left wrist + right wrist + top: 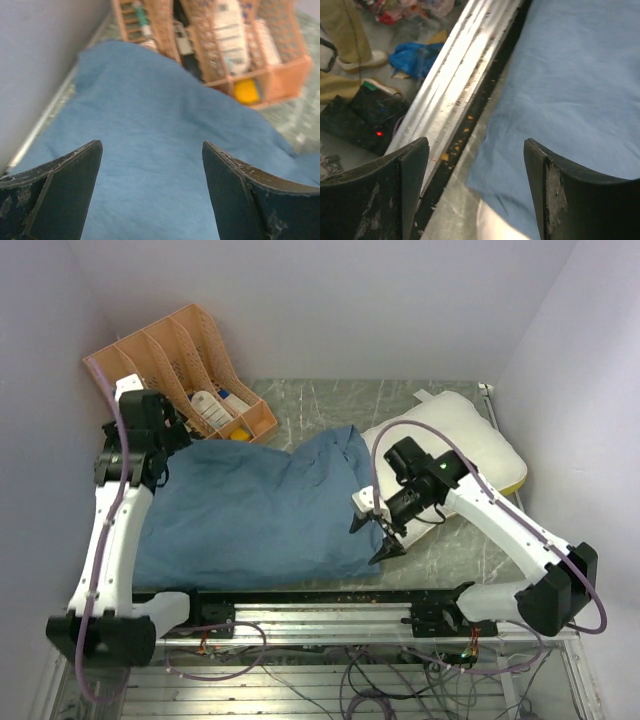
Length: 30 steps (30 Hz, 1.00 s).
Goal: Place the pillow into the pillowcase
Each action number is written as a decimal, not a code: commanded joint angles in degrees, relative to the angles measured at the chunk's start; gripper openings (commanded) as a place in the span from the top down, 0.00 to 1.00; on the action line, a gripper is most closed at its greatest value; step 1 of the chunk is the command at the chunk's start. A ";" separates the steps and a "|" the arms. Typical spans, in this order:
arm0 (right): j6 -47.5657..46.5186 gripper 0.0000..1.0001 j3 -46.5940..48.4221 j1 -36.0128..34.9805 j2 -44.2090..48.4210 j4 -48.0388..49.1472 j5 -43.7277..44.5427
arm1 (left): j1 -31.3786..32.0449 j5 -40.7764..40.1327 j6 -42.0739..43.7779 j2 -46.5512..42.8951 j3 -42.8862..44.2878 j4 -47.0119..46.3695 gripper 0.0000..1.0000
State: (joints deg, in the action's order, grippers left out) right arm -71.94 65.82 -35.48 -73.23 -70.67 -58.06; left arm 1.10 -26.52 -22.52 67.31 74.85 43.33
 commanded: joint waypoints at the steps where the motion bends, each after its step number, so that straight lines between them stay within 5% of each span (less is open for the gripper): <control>1: 1.51 0.21 8.38 8.01 -1.20 -1.29 -3.35 | -0.22 24.13 -1.87 -9.24 -3.26 -4.14 0.09; 5: 27.27 0.15 8.42 24.00 -3.64 21.00 -5.29 | -0.14 48.73 -5.12 -11.56 -10.32 -12.83 0.13; 7: 42.30 0.17 4.83 26.92 -6.29 38.21 -1.21 | 3.68 52.72 -10.26 -12.35 -15.60 -20.96 0.14; 11: 57.48 0.23 0.44 26.75 -12.82 51.95 5.17 | 24.91 39.08 -15.21 -10.86 -21.83 -32.23 0.12; 14: 62.36 0.29 2.58 26.10 -17.00 53.50 7.50 | 32.35 32.35 -18.94 -1.80 -23.09 -39.93 0.12; 17: 67.83 0.31 3.02 26.09 -20.19 57.93 14.34 | 35.00 27.84 -22.90 10.69 -20.27 -43.48 0.13; 20: 72.82 0.31 2.13 26.10 -23.73 60.51 19.53 | 35.96 23.83 -25.02 23.85 -9.48 -37.64 0.11; 26: 75.31 0.32 0.61 24.51 -29.89 59.73 16.19 | 37.41 22.81 -22.99 38.93 4.82 -31.19 0.10; 30: 77.11 0.54 0.90 24.34 -32.34 60.38 11.97 | 37.48 22.43 -20.31 43.13 9.36 -27.35 0.18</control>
State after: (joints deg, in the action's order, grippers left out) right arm 1.61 66.94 -10.61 -103.90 -11.92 -42.78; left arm 37.82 -1.54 -45.21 108.64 79.20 11.88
